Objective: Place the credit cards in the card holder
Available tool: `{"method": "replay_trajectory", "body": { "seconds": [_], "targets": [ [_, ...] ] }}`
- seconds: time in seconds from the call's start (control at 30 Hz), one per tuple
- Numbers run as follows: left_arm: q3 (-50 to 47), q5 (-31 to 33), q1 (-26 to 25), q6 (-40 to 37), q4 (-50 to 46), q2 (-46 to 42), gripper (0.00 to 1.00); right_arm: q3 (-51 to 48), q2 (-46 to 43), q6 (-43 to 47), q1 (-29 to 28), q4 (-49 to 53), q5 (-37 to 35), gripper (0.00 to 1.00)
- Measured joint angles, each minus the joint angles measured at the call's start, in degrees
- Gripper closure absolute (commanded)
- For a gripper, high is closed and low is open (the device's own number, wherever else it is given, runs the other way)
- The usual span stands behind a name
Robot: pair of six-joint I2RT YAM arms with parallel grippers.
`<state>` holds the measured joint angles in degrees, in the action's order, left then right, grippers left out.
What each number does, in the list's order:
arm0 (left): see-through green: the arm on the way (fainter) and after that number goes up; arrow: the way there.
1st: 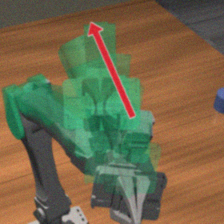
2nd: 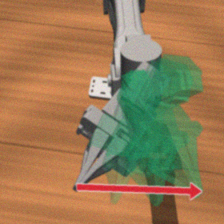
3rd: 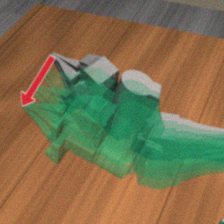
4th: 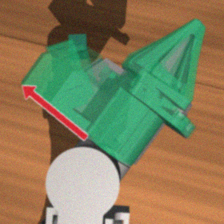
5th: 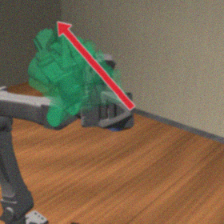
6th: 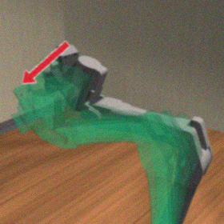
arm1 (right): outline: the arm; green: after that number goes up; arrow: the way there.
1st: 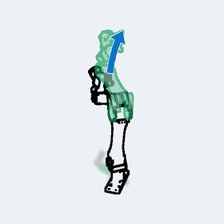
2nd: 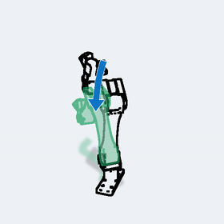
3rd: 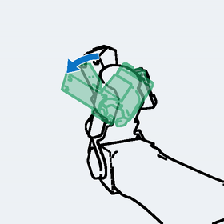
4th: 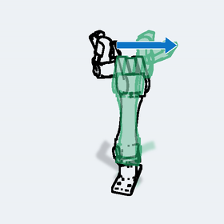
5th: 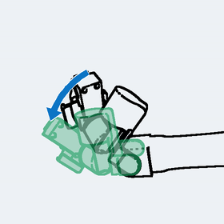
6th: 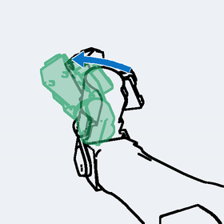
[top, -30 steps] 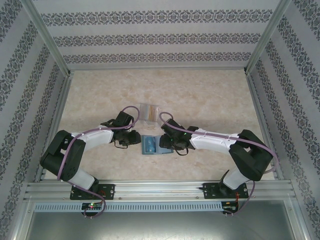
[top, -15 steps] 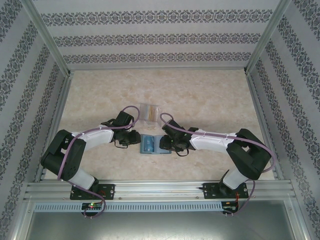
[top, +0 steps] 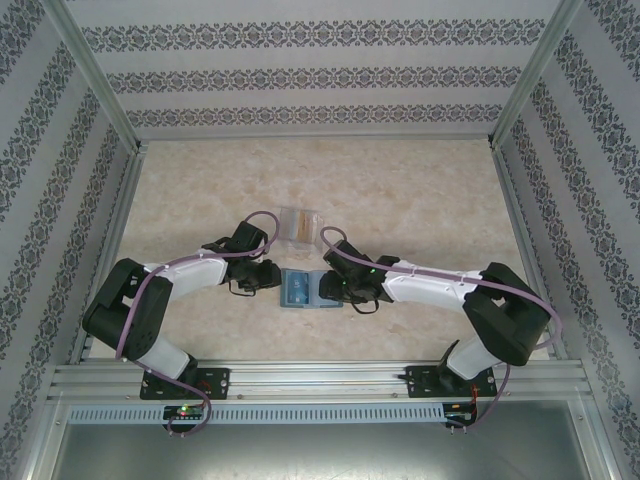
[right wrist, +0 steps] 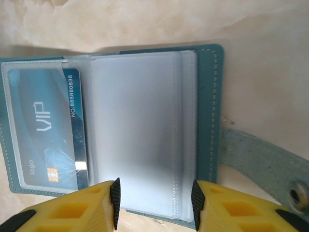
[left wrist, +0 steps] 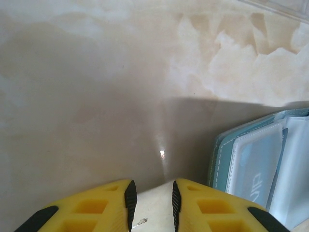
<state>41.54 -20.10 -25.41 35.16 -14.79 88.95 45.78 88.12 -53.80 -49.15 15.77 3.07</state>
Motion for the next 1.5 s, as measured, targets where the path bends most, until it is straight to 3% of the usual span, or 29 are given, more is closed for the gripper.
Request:
{"method": "replay_trajectory", "body": {
  "seconds": [0.3,0.57,1.0,1.5],
  "targets": [
    [0.1,0.0,0.0,0.0,-0.2,0.0,0.69,0.2,2.8,0.0,-0.2,-1.6,0.9,0.58],
    [0.1,0.0,0.0,0.0,-0.3,0.0,0.70,0.2,2.9,-0.2,-0.2,-1.9,1.1,0.67],
    [0.1,0.0,0.0,0.0,-0.2,0.0,0.70,1.3,2.6,0.2,-1.1,0.1,-0.5,0.58],
    [0.1,0.0,0.0,0.0,-0.2,0.0,0.71,2.4,4.1,0.0,-2.5,0.7,-0.7,0.63]
  ]
}}
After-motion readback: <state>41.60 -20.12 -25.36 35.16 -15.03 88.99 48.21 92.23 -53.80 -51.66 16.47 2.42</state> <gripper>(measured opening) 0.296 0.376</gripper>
